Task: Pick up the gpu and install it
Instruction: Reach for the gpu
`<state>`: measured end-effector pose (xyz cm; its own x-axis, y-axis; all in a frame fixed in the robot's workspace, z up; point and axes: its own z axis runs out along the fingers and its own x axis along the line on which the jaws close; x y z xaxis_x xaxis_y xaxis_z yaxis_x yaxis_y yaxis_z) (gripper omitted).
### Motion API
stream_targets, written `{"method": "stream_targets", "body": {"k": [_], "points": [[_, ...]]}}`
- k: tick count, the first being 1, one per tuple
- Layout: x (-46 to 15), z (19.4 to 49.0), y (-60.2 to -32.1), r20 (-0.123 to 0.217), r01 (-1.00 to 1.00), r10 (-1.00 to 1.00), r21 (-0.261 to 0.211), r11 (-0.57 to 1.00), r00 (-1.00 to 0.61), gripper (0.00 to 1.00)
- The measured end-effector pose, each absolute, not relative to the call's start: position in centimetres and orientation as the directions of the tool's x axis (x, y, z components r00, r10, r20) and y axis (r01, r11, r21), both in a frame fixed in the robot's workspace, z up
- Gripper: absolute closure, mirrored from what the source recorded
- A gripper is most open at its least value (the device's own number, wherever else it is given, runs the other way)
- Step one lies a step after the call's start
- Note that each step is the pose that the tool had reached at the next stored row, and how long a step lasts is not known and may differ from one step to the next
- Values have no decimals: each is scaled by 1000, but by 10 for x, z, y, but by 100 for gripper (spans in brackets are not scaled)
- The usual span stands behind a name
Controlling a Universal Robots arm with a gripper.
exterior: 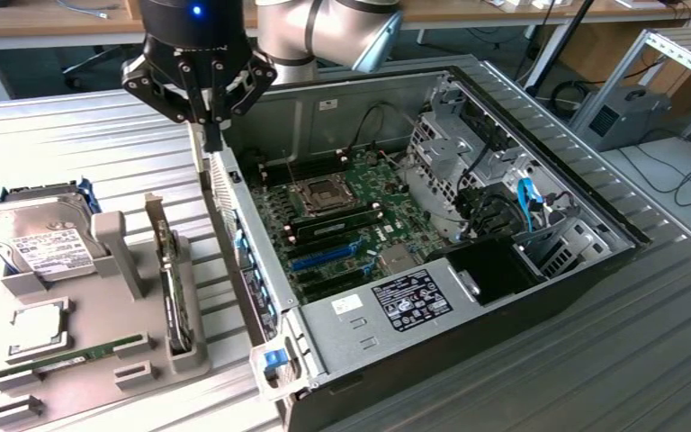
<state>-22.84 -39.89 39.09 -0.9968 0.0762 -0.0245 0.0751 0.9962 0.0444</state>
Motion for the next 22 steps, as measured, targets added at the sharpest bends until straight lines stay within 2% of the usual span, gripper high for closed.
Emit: {"method": "stream_targets", "body": {"k": [22], "points": [[-239,391,-399,-24,75,76,44,996,-997,89]]}}
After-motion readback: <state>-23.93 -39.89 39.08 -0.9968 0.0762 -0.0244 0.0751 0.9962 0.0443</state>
